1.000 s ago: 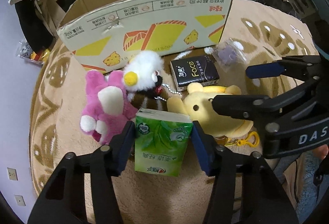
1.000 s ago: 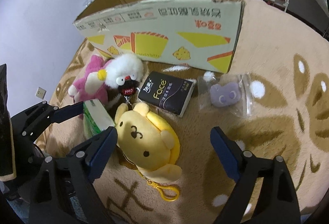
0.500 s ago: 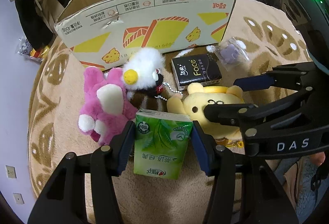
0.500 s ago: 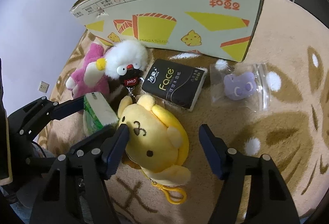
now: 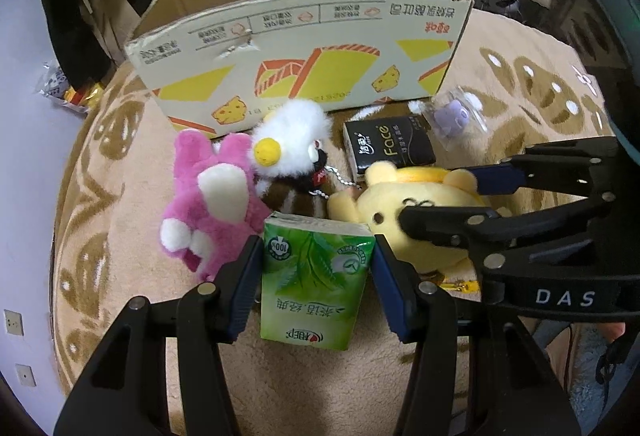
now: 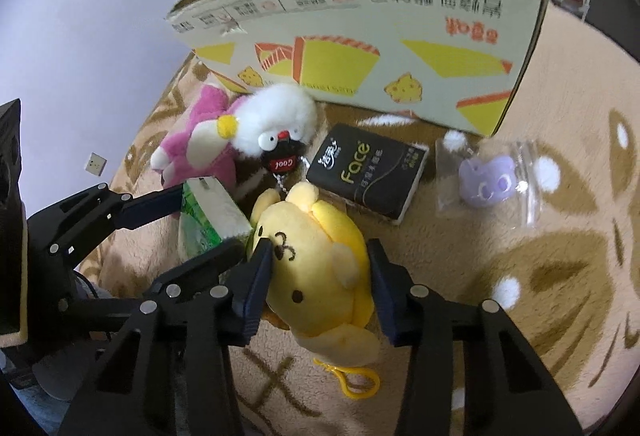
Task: Organize soft objects
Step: 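Lift the tissue pack with the left tool while the right tool carries the yellow plush over the box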
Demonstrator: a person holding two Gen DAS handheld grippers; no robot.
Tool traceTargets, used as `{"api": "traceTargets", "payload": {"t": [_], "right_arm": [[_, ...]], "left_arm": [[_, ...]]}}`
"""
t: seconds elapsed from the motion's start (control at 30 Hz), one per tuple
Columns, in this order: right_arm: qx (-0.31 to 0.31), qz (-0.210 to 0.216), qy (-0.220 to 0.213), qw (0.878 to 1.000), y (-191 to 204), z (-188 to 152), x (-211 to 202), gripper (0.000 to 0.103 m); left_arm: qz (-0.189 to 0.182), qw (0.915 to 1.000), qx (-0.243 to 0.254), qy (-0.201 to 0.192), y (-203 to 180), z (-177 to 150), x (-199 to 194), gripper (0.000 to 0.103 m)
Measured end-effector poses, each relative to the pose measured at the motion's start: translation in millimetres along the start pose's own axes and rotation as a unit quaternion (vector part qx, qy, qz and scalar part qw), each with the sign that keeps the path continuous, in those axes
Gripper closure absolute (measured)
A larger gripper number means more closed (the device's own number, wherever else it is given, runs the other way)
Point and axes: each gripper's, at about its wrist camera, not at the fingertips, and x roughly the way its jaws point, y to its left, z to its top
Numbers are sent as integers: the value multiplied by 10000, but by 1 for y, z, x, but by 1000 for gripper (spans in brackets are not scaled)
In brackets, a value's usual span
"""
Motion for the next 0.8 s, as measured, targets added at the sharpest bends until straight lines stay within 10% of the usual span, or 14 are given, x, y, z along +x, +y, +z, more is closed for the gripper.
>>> {"api": "traceTargets", "payload": {"t": [0.8], "right_arm": [[-123, -994, -2290, 9683, 1, -9, -104, 55]], "left_arm": [[574, 9786, -794, -1812, 27, -2, -82, 51]]}}
